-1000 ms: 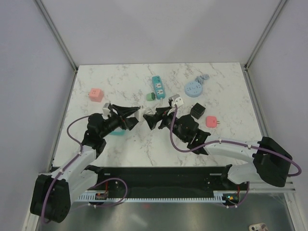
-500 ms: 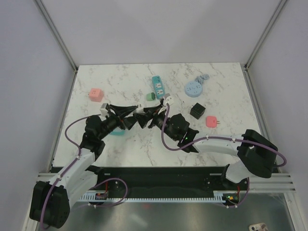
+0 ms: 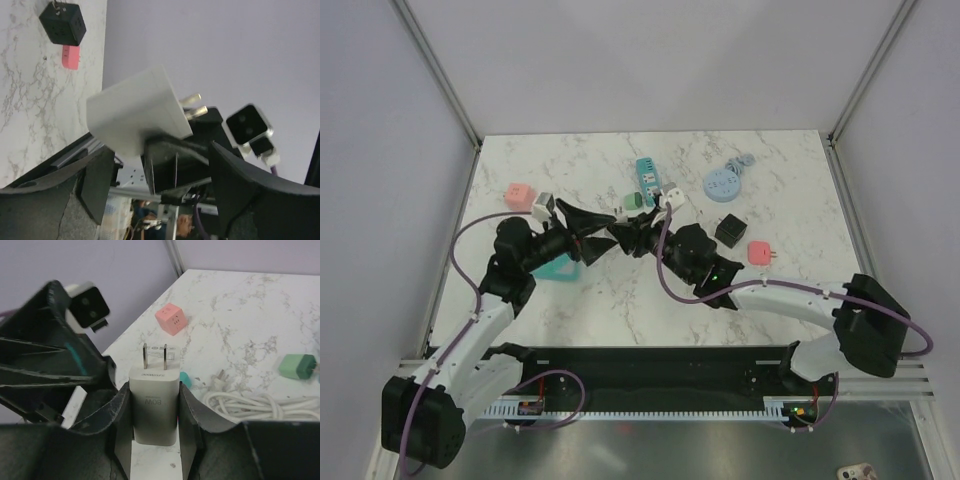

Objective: Insert the plug

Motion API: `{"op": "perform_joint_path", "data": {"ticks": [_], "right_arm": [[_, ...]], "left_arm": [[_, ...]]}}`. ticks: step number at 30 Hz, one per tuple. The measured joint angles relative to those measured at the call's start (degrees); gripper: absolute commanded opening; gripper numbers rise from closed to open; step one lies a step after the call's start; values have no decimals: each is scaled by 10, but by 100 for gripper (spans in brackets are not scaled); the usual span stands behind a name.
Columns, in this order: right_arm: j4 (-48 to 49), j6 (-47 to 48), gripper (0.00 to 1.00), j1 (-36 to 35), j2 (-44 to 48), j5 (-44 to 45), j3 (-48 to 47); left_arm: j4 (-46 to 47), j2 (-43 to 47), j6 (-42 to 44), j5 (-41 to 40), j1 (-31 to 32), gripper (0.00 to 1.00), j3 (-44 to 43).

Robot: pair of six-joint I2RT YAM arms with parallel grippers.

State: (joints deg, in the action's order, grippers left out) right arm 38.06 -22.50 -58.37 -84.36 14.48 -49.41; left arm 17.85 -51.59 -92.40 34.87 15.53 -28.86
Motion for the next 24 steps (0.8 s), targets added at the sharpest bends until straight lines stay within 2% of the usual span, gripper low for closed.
{"op": "perform_joint_path", "data": {"ticks": [5, 8, 12, 18, 24], "right_arm": [[-154, 5, 0, 56, 109, -57, 0], [-237, 12, 0, 77, 181, -102, 9], [-334, 9, 0, 76, 268, -204, 21], [-398, -43, 0, 73, 368, -369, 58], [-405, -68, 0, 73, 387, -450, 65]], "left_arm": [[-89, 0, 173, 59, 2, 81, -93], [-102, -6, 253, 112, 2, 78, -110], [-131, -33, 336, 195, 3, 77, -129], [-177, -38, 459, 311, 17, 74, -210], [-184, -36, 513, 366, 75, 71, -222]]}}
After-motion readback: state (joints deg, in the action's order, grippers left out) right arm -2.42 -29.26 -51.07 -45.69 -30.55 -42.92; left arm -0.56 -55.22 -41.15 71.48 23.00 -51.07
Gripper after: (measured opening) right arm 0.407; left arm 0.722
